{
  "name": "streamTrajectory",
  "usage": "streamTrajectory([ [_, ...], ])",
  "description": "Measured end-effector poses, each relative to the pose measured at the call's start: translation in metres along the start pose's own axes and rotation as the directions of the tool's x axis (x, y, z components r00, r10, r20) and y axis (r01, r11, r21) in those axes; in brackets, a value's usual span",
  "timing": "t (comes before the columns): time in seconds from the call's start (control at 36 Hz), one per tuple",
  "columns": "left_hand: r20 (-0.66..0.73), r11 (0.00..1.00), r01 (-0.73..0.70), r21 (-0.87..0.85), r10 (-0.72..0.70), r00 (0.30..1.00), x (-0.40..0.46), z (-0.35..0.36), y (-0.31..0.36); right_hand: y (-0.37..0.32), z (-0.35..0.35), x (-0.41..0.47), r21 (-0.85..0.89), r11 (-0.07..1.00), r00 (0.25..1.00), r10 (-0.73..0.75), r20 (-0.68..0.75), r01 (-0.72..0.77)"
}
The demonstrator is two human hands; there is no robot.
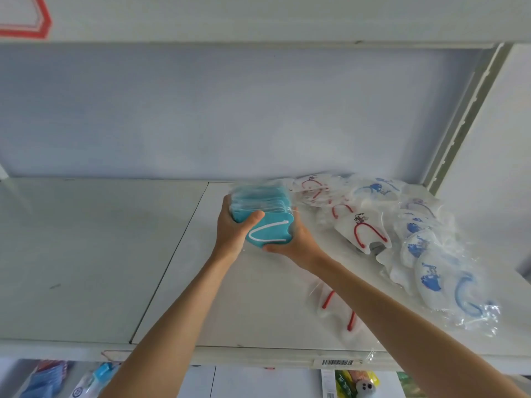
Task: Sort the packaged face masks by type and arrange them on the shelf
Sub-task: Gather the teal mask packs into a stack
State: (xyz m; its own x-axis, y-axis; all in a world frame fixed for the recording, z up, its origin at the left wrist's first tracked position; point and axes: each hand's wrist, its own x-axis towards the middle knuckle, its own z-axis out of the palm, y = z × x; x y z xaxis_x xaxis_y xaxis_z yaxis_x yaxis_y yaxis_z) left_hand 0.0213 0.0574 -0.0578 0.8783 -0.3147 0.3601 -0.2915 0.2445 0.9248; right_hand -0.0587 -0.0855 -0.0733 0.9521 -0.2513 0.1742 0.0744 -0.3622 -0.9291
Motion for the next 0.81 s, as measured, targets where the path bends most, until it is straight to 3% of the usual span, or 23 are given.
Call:
streamTrajectory([
  [0.06,0.027,1.000,-0.028,-0.001,0.028,0.999,0.000,-0.001,-0.001,0.001,-0.002,0.000,0.004,1.000,1.000,0.002,0.004,-0.002],
  [0.19,0.069,0.997,0.079,0.004,-0.079,0.994,-0.007,-0.007,-0.013,0.005,-0.004,-0.004,-0.045,0.999,0.997,-0.005,0.073,0.008],
  [0.42,0.062,0.992,0.122,-0.019,-0.121,0.991,-0.004,-0.008,-0.013,0.004,0.000,0.001,0.024,1.000,0.997,-0.007,0.078,0.005],
  [0.53,0.067,0.996,0.089,-0.029,-0.087,0.994,0.003,-0.003,-0.005,0.004,-0.001,0.008,0.142,0.990,0.999,0.004,0.038,-0.009],
  [0.69,0.029,0.990,0.144,-0.007,-0.143,0.989,-0.002,-0.001,-0.011,0.007,0.004,0.005,0.035,0.998,0.998,0.048,0.047,-0.050],
  [0.81,-0.036,0.994,0.111,-0.011,-0.112,0.993,0.003,0.001,0.005,-0.005,0.006,0.012,0.127,0.991,0.999,0.051,0.006,-0.051],
])
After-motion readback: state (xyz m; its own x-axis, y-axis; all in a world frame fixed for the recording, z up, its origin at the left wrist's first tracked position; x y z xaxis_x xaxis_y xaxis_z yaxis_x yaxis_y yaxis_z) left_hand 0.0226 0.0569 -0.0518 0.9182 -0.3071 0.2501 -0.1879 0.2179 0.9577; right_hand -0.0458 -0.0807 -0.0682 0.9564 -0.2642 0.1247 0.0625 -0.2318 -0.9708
